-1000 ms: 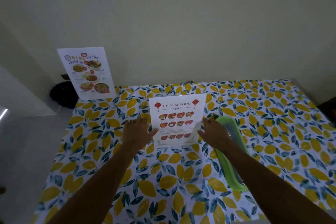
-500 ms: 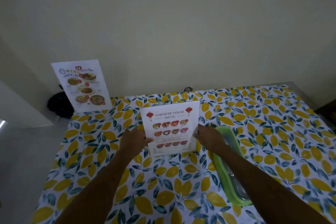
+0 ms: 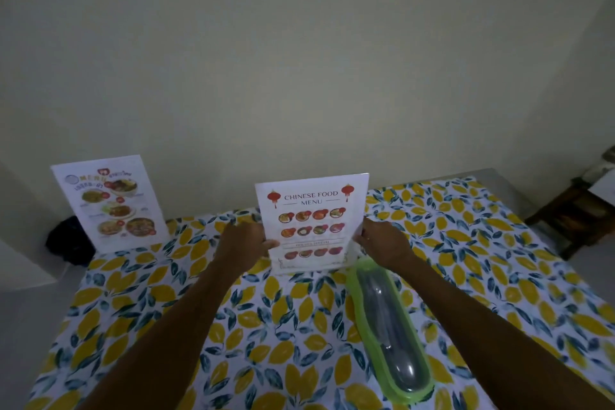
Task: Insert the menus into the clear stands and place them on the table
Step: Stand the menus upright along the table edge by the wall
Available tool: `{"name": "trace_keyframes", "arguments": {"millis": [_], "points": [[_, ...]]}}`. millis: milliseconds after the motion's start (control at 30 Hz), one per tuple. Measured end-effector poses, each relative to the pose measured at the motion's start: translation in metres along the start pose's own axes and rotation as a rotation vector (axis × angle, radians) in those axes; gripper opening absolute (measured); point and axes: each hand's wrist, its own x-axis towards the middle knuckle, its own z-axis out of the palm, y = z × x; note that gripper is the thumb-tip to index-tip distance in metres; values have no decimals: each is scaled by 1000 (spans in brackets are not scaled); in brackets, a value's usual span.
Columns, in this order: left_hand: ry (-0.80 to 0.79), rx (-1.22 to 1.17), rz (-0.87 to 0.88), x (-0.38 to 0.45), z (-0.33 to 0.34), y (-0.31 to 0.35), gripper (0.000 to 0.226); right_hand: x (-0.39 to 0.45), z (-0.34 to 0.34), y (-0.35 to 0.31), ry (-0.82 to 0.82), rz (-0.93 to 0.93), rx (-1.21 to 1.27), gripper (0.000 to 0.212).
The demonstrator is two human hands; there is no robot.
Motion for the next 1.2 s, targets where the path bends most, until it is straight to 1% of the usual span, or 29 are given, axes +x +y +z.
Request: {"name": "trace_keyframes", "arguments": {"millis": [67, 133, 200, 300, 467, 600, 700, 800, 900, 1000, 1100, 1200], "points": [[21, 26, 38, 15, -4, 23, 45, -1, -15, 22, 33, 10, 7, 28], [38, 33, 69, 28, -6, 52, 43, -3, -29, 49, 50, 34, 6, 28], [51, 52, 118, 42, -3, 85, 43, -3, -41, 80, 54, 53, 4, 30], [42, 96, 154, 64, 5, 140, 48, 0, -58, 135, 72, 91, 4, 31], [-5, 136, 157, 111, 40, 241, 51, 18, -85, 245, 63, 124, 3, 31], [-38, 58, 148, 158, 72, 324, 44, 45, -105, 339, 69, 135, -46, 34], [-78, 63, 125, 196, 95, 380, 47, 71, -119, 402, 60, 177, -72, 36], [-60, 69, 129, 234, 113, 428, 46, 102, -134, 454, 73, 221, -89, 39], [-32, 27, 94, 272, 130, 460, 49, 136, -142, 494, 80, 225, -85, 38], [-47, 11, 81, 312, 150, 473, 55, 171, -145, 522, 72, 223, -85, 37], [-23, -28, 59, 341, 155, 483, 46, 206, -146, 541, 63, 208, -62, 36], [53, -57, 62, 367, 157, 487, 38, 235, -143, 553, 77, 195, -56, 35]]}}
